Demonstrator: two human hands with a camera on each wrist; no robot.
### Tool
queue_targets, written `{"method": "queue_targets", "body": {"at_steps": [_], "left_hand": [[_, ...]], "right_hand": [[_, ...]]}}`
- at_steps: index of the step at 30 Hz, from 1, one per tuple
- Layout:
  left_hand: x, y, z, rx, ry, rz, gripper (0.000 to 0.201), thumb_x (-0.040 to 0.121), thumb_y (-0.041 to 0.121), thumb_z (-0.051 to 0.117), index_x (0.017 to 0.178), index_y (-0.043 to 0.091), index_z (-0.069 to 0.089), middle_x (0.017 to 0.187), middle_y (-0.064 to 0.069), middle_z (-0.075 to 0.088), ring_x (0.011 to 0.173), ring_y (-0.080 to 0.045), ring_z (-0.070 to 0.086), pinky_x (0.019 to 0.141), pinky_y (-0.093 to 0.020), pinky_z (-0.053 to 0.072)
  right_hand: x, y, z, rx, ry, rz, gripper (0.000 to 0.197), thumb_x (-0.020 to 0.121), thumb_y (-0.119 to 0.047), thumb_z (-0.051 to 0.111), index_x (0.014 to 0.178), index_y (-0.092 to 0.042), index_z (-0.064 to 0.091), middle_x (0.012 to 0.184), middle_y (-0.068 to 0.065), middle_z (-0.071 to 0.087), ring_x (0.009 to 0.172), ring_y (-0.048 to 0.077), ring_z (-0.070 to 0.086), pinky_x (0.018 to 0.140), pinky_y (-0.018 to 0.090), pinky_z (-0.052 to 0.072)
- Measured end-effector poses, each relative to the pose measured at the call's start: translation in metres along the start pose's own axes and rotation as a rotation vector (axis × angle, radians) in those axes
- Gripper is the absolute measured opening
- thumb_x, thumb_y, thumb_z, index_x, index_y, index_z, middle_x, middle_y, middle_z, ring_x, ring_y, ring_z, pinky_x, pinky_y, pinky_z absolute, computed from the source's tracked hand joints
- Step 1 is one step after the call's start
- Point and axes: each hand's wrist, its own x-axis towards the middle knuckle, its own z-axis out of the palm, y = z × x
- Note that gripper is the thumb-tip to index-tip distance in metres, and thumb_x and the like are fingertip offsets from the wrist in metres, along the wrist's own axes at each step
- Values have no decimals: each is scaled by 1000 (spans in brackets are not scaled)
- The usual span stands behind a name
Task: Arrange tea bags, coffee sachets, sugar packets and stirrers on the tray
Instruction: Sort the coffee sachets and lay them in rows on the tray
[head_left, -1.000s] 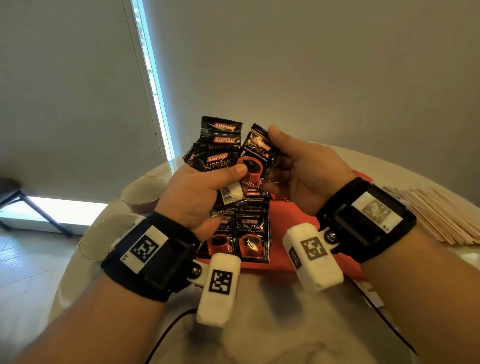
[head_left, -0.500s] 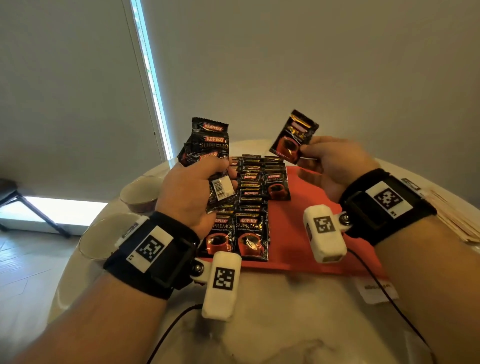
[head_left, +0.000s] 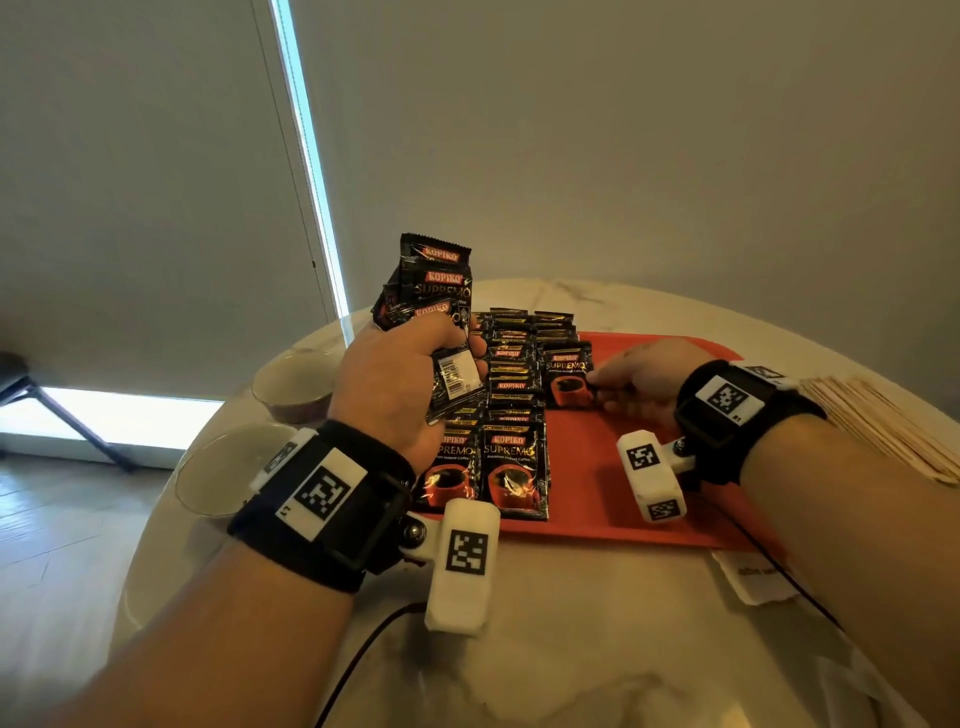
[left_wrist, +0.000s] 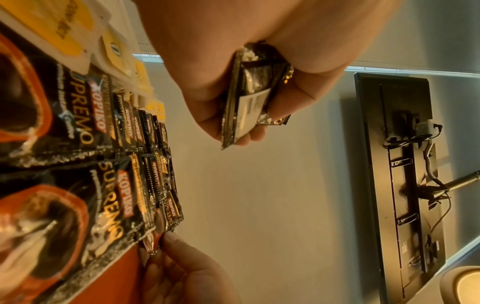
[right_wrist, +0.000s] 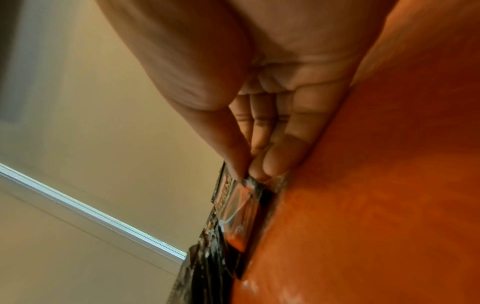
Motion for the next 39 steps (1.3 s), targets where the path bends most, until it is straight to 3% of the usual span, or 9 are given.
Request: {"method": "queue_targets", "body": {"at_steps": [8, 17, 20, 23, 27, 31, 35, 37, 39], "left_hand": [[-1, 2, 1, 0, -21, -11, 30, 92, -1, 55, 121, -4, 63, 78, -8, 74, 67, -18, 72, 64, -30, 60], [-5, 2, 4, -32, -30, -44, 32, 94, 6, 54, 122, -3, 65, 85, -13, 73, 73, -24, 71, 69, -36, 62], [-5, 3, 6, -61, -31, -70, 26, 98, 9, 53, 121, 1, 64, 91, -15, 76, 76, -28, 74, 70, -41, 64], [-7, 3, 9, -26, -40, -72, 27, 102, 12, 60, 126, 2, 65, 100, -18, 78, 81, -31, 77, 69, -42, 65], [-13, 0, 12, 71, -34, 31, 28, 96, 5, 69, 125, 7, 68, 104, -14, 80, 91, -31, 79, 70, -44, 65], [-20, -2, 14, 170, -124, 57, 38, 87, 20, 78, 121, 6, 70, 109, -19, 77, 101, -38, 76, 77, -47, 63], [-24, -2, 17, 143, -162, -1, 51, 83, 39, 75, 122, 9, 69, 114, -16, 78, 109, -32, 75, 90, -49, 61], [-23, -2, 18, 102, -140, -26, 39, 94, 35, 70, 123, 9, 70, 113, -16, 78, 108, -31, 76, 86, -47, 61], [-22, -3, 17, 90, -117, -28, 28, 101, 29, 64, 122, 11, 71, 108, -14, 79, 97, -28, 78, 77, -42, 61]], "right_hand": [[-2, -2, 4, -84, 9, 1, 5, 88, 0, 74, 87, 3, 69, 75, 12, 68, 61, 15, 62, 58, 24, 54], [-9, -4, 2, 15, -13, -9, 13, 95, -15, 70, 95, -2, 68, 83, 9, 68, 69, 16, 62, 71, 28, 54], [-24, -11, -1, 97, 73, -155, 13, 92, -15, 74, 95, -4, 67, 76, 7, 65, 60, 15, 60, 64, 32, 55], [-58, -18, 11, 202, -89, -385, 10, 87, -11, 77, 88, -8, 67, 72, 6, 62, 55, 14, 58, 53, 29, 51], [-98, -22, 33, 95, -334, -564, 17, 81, -10, 82, 84, -11, 66, 72, 6, 63, 58, 16, 57, 55, 29, 53], [-104, -22, 42, 44, -465, -508, 40, 60, -24, 90, 81, -15, 57, 81, 13, 53, 60, 17, 56, 55, 30, 52], [-97, -16, 43, 9, -451, -507, 54, 58, -26, 97, 78, -19, 48, 86, 12, 59, 73, 25, 62, 56, 30, 55], [-96, -17, 42, 56, -482, -475, 52, 58, -25, 94, 84, -16, 49, 93, 11, 68, 81, 26, 70, 56, 30, 55], [-98, -17, 42, 64, -491, -443, 58, 62, -23, 91, 106, -7, 57, 104, 14, 73, 93, 28, 74, 62, 32, 57]]}}
